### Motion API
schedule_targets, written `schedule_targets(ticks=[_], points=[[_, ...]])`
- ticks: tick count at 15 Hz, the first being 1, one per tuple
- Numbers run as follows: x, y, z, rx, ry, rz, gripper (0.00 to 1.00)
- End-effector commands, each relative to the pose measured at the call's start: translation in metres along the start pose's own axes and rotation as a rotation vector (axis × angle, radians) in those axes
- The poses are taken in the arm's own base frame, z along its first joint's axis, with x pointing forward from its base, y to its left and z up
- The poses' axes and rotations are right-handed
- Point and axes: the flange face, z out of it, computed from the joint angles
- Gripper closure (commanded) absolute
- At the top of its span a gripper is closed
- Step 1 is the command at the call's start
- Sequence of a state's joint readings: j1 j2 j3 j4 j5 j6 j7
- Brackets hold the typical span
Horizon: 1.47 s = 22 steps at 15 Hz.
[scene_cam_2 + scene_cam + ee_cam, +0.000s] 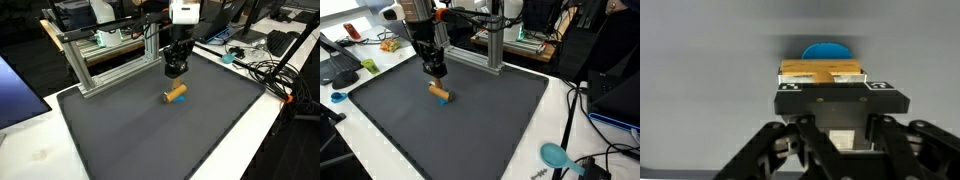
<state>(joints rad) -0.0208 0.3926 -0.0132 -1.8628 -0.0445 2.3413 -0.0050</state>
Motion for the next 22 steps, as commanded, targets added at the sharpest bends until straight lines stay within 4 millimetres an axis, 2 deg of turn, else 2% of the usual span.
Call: schedule_targets(ticks=[1,22], points=[[0.01,-0.001,0.0,0.036,0.013,0.059,0.78],[0.031,-0.01,0.045,0.044,-0.199,0.073,0.78]])
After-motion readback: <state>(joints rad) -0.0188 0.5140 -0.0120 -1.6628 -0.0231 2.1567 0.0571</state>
